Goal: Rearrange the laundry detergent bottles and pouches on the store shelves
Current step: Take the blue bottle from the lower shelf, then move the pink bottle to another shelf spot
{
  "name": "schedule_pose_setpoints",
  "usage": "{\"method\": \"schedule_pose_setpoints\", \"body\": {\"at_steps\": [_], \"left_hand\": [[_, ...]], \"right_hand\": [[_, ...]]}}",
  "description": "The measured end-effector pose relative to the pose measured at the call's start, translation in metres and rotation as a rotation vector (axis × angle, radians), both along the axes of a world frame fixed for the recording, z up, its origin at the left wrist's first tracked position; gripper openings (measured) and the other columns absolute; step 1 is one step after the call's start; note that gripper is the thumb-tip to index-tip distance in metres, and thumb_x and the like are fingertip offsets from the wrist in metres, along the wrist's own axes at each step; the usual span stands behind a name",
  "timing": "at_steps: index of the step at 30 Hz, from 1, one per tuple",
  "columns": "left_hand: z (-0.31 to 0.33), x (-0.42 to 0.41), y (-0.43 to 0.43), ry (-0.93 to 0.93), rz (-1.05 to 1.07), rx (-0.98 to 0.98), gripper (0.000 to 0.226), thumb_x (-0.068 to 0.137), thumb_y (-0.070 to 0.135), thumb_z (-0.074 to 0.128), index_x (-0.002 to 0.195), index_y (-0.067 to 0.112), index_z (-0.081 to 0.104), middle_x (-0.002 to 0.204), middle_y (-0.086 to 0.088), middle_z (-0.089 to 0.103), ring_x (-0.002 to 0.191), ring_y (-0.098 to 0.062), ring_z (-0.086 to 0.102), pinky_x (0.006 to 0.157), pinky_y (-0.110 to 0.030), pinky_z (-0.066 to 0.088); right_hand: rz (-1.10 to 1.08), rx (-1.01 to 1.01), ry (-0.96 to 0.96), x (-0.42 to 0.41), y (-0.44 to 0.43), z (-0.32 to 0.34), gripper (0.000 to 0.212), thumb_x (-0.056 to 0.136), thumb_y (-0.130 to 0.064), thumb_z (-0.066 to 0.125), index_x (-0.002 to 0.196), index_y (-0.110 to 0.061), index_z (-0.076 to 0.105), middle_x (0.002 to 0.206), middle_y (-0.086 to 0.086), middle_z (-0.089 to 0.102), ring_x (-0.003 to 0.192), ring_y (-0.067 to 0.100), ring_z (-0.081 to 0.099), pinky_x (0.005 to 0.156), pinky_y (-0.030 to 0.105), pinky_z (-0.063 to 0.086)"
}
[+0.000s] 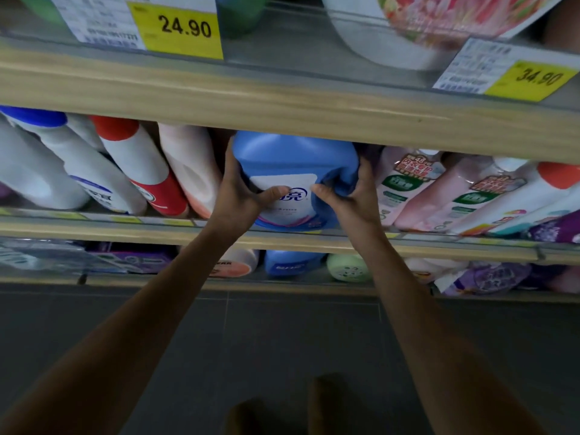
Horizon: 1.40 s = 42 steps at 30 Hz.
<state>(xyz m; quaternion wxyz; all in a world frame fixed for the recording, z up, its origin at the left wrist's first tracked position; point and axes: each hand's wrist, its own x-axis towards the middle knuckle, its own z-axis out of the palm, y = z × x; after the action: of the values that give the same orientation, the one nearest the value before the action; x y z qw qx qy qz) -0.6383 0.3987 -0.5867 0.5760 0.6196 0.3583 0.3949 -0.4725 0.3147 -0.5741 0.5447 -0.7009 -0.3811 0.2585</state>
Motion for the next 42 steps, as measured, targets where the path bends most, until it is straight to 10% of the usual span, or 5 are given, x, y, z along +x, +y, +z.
{"method": "schedule_pose_setpoints", "body": {"at_steps": [16, 25, 34, 42], "left_hand": [[-0.046, 0.013, 0.019, 0.051, -0.042, 0.053, 0.095, 0.069, 0.003, 0.079, 0.144, 0.007, 0.02, 0.134, -0.003, 0.048, 0.121, -0.002, 0.049, 0.097, -0.016, 0.045], [-0.037, 0.01, 0.003, 0.142, -0.028, 0.038, 0.086, 0.071, 0.007, 0.079, 0.139, 0.02, 0.027, 0.139, -0.006, 0.044, 0.129, -0.013, 0.045, 0.107, -0.029, 0.042], [0.036, -0.022, -0.046, 1.155, -0.122, 0.221, 0.066, 0.086, 0.053, 0.056, 0.131, 0.007, 0.043, 0.131, -0.017, 0.052, 0.12, -0.036, 0.051, 0.091, -0.041, 0.043], [0.154, -0.038, -0.079, 1.298, -0.22, 0.674, 0.058, 0.085, 0.054, 0.057, 0.126, 0.013, 0.052, 0.12, -0.012, 0.062, 0.109, -0.032, 0.059, 0.089, -0.039, 0.044]], "right_hand": [[-0.021, -0.004, 0.03, 0.01, 0.004, -0.042, 0.061, 0.074, -0.003, 0.075, 0.124, -0.017, 0.043, 0.12, 0.0, 0.055, 0.112, 0.011, 0.055, 0.099, 0.028, 0.046], [0.019, -0.046, 0.031, 0.005, -0.002, -0.036, 0.055, 0.078, -0.004, 0.071, 0.118, -0.026, 0.041, 0.113, -0.015, 0.055, 0.102, -0.011, 0.054, 0.09, 0.009, 0.043], [0.17, -0.584, -0.422, -0.011, -0.032, 0.025, 0.048, 0.088, -0.042, 0.058, 0.117, -0.004, 0.053, 0.12, 0.018, 0.061, 0.113, 0.035, 0.055, 0.088, 0.04, 0.046], [0.341, -0.659, -0.864, -0.033, -0.073, 0.14, 0.048, 0.091, -0.044, 0.051, 0.125, -0.01, 0.051, 0.122, 0.015, 0.061, 0.114, 0.034, 0.054, 0.09, 0.042, 0.044]]}}
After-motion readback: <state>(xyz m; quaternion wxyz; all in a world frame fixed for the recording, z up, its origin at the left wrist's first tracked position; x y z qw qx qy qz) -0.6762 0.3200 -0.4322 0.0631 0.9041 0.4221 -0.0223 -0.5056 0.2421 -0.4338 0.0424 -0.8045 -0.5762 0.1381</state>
